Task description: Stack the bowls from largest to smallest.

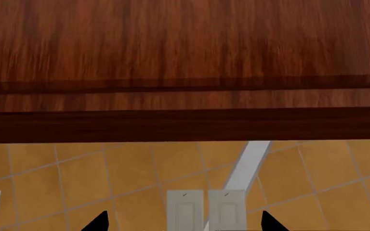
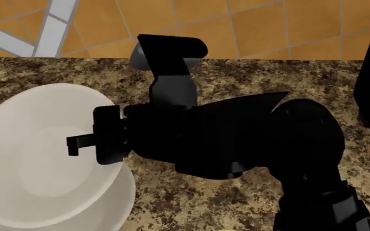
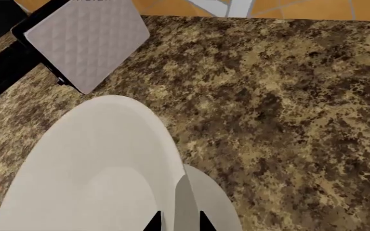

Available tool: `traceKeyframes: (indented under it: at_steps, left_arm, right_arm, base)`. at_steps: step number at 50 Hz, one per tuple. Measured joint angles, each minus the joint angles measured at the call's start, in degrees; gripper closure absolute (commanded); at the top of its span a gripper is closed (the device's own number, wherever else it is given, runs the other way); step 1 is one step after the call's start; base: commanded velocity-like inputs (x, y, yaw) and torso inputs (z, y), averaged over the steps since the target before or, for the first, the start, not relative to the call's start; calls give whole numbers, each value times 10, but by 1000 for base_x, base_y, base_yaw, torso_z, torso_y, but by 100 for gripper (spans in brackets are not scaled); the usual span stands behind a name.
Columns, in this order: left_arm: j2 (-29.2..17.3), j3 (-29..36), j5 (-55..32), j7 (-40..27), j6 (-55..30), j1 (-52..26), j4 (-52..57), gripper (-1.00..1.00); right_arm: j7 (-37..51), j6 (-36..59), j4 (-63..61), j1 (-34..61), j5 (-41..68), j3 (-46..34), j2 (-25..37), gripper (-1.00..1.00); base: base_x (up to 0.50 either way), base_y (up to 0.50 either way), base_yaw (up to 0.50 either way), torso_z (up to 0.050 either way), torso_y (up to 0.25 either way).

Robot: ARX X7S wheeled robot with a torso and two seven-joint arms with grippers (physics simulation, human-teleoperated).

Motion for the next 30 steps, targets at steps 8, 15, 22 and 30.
traceKeyframes:
  at_steps: [8,15,22,30]
  left_arm:
    - [-2,-3,-2,0,2,4,1,-100]
    - [-3,-3,-1,1,8,8,-2,-100]
    - [-4,-2,1,4,14,11,-6,-100]
    - [-4,-1,3,5,20,14,-10,-100]
  right_arm:
    - [2,3,0,-5,0,-16,0,100]
    - [-5,1,1,-7,-7,-31,0,100]
    - [-19,-6,7,-7,-19,-45,3,100]
    - [-38,-17,16,-8,-33,-59,6,100]
  base:
    - [0,0,0,0,0]
    - [0,0,0,0,0]
    - [0,0,0,0,0]
    - [0,0,0,0,0]
